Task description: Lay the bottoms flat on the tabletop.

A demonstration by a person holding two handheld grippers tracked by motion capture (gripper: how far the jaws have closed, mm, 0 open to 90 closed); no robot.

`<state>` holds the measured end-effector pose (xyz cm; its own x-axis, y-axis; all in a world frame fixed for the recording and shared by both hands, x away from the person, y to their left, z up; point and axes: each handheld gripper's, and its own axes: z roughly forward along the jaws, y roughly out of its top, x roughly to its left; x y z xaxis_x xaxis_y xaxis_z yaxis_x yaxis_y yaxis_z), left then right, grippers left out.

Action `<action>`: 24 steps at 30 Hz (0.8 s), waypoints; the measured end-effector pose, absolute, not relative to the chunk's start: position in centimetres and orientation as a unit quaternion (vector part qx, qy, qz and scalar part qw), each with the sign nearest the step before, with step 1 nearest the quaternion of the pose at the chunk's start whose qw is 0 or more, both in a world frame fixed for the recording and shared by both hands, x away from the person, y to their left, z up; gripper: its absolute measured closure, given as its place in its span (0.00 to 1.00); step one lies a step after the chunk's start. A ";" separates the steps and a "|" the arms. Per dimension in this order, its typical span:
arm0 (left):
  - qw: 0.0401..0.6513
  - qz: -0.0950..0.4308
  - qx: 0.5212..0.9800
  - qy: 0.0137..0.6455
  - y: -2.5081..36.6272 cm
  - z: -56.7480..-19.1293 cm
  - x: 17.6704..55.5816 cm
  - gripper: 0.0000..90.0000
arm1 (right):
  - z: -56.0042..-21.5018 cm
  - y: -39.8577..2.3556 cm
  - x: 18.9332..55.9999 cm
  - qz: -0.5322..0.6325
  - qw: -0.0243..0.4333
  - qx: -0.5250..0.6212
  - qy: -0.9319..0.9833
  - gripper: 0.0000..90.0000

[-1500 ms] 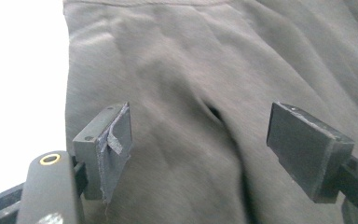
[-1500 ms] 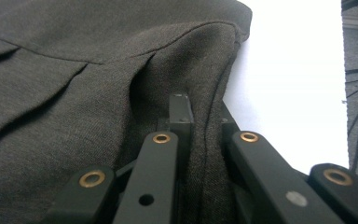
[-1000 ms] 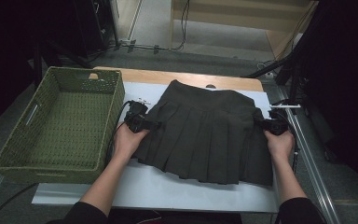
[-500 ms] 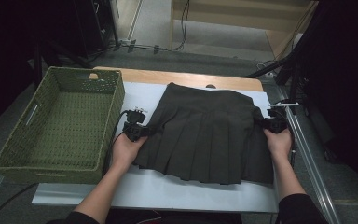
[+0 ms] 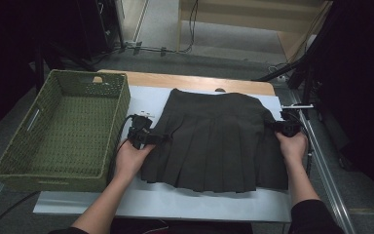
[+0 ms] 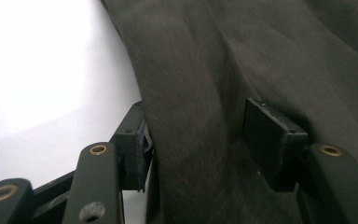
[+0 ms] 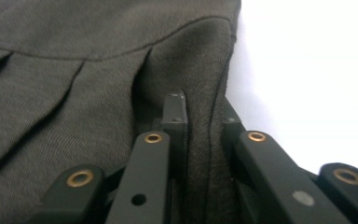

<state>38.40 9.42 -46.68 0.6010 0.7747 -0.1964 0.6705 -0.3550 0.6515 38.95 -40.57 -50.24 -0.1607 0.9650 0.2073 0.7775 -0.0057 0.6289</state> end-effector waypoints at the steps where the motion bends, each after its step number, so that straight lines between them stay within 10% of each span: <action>1: 0.359 0.075 0.819 0.441 9.3 -46.3 38.6 0.45 | -50.4 -40.7 38.7 0.324 0.141 0.633 0.689 0.86; 5: 0.376 0.088 0.818 0.426 9.0 -45.1 39.6 0.42 | -50.5 -41.2 37.8 0.328 0.138 0.630 0.690 0.86; 15: 0.349 0.099 0.833 0.418 7.1 -45.8 43.7 0.38 | -48.9 -41.5 37.7 0.356 0.172 0.611 0.686 0.47; 24: 0.350 0.097 0.823 0.437 6.4 -48.3 48.2 0.38 | -50.1 -40.8 40.2 0.355 0.153 0.623 0.680 0.42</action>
<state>48.17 6.39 -48.28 0.5999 0.7866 -0.1462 0.6508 -0.3735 0.6610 40.24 -40.75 -50.11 -0.1761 0.9560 0.2348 0.7382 -0.0295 0.6739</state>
